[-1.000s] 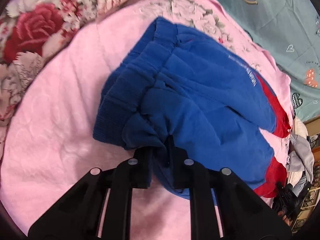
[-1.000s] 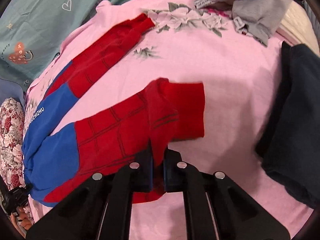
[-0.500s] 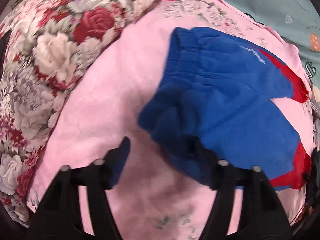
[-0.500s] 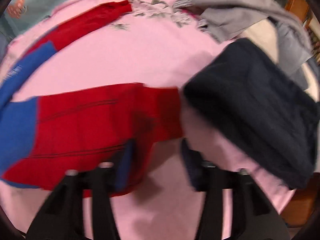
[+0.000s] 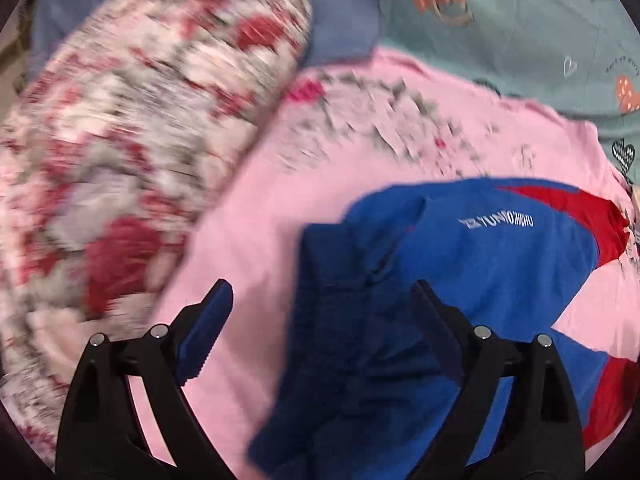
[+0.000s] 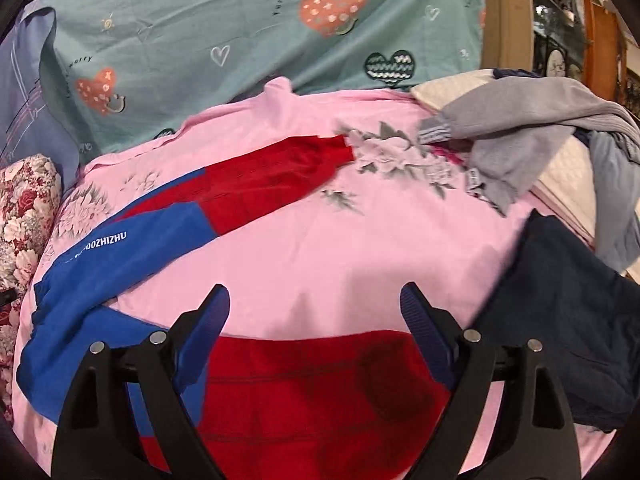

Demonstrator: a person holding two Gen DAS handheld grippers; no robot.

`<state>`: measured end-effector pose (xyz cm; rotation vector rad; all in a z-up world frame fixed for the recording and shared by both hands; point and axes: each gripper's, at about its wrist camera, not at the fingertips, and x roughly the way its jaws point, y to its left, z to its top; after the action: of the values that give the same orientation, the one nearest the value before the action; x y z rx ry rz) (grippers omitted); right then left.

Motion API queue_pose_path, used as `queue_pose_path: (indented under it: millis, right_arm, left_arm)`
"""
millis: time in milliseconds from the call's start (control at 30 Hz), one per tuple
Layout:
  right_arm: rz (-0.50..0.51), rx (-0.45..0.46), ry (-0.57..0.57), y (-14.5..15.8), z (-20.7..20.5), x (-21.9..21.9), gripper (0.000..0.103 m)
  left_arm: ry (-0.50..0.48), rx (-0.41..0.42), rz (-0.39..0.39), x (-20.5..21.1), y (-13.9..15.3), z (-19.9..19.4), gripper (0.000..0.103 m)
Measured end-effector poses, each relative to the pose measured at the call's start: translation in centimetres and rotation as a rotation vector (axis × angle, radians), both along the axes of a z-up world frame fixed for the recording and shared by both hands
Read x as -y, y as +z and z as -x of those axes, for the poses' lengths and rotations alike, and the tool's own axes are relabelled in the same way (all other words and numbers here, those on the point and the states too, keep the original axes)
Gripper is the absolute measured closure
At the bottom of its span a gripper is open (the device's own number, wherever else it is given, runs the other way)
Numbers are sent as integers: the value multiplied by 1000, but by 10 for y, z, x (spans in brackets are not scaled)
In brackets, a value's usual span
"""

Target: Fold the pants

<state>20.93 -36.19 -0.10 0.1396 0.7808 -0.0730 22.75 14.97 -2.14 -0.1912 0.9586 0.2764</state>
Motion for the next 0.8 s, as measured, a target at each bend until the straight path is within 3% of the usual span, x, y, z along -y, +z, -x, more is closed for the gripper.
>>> queue_pose_path:
  millis: [133, 267, 300, 333, 433, 533, 667, 767, 800]
  right_arm:
    - [-24, -20, 20, -6, -22, -6, 15]
    - [-126, -46, -15, -16, -40, 7, 15]
    - [-160, -46, -19, -20, -48, 11, 15]
    - [-179, -43, -24, -22, -53, 13, 15]
    - [-217, -49, -75, -33, -84, 28, 15]
    - [-276, -91, -138, -46, -120, 49, 15]
    - [-366, -124, -152, -60, -165, 61, 15]
    - [-353, -128, -133, -64, -195, 55, 20]
    - [-358, -145, -125, -67, -205, 52, 29]
  left_arm:
    - [-46, -47, -7, 13, -20, -22, 13]
    - [-32, -65, -6, 12, -31, -28, 13]
    - [-27, -72, -6, 12, -33, -31, 26]
    - [-19, -80, -14, 11, -38, -32, 65]
    - [19, -95, -32, 7, -42, -35, 65]
    - [68, -62, -109, 5, -34, -36, 65]
    - [109, -41, -115, -3, -27, -38, 65]
    - [108, -47, -127, -4, -28, -40, 64]
    - [110, -50, -126, -6, -28, -44, 64]
